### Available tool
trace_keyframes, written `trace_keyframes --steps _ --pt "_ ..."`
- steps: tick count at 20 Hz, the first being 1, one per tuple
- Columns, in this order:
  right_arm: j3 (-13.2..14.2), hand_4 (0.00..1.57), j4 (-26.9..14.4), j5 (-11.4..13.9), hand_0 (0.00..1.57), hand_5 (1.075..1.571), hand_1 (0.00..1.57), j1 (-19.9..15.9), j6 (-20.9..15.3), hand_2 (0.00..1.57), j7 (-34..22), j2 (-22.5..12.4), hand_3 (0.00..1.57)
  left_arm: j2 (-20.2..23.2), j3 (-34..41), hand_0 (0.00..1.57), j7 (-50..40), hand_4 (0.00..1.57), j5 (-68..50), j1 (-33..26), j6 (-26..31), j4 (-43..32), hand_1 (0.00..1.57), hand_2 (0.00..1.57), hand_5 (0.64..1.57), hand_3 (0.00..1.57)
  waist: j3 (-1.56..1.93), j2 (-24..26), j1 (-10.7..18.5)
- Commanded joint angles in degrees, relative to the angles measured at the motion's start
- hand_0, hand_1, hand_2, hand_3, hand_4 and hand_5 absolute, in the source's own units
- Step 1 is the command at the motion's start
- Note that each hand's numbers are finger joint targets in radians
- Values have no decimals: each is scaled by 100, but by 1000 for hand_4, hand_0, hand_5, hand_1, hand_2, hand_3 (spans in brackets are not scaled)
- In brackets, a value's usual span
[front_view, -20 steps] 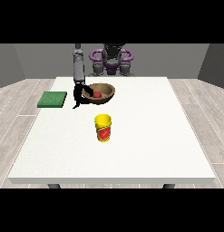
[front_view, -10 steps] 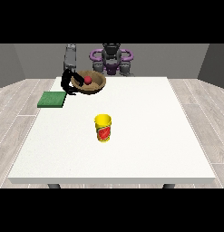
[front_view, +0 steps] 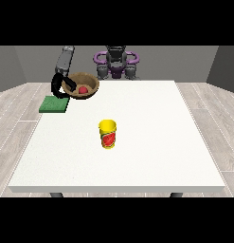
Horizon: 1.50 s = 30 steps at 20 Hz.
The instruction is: Pick the cup and pour the ball into the bowl, then pick the bowl and place it on the pad
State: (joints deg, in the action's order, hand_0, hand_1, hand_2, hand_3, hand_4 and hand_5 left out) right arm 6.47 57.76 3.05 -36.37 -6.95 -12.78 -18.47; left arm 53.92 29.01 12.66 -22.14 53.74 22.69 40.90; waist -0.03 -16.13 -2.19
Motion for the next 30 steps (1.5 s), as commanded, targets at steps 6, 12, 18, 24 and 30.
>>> trace_keyframes --steps 6,12,18,24,30 --pt "687 1297 -906 -265 1571 1534 1571 74 839 1571 984 -1041 1571 -100 -43 0 -66 0 -107 -154 -116 417 0 0 1535 0 8 -187 57" --pt "1323 1296 -1711 -711 1571 1537 1571 -80 1328 1571 1715 -1476 1108 181 -9 0 -350 0 -208 53 -256 869 0 0 1536 0 15 -523 190" --pt "1477 1299 -2318 -578 1571 1552 1571 -439 1497 1571 2249 -2018 586 103 -77 0 -586 127 -311 312 -637 1464 0 0 1532 0 19 -992 239" --pt "1495 1246 -2801 -449 1571 1559 1571 -336 1636 1571 2763 -2220 577 98 7 0 -914 0 -632 166 -597 1846 0 0 1528 0 15 -941 307" --pt "1593 1240 -2971 -560 1571 1568 1571 -573 1972 1571 2300 -2621 880 -42 -58 0 -784 0 -649 -141 -459 1786 0 0 1532 0 7 -675 352"
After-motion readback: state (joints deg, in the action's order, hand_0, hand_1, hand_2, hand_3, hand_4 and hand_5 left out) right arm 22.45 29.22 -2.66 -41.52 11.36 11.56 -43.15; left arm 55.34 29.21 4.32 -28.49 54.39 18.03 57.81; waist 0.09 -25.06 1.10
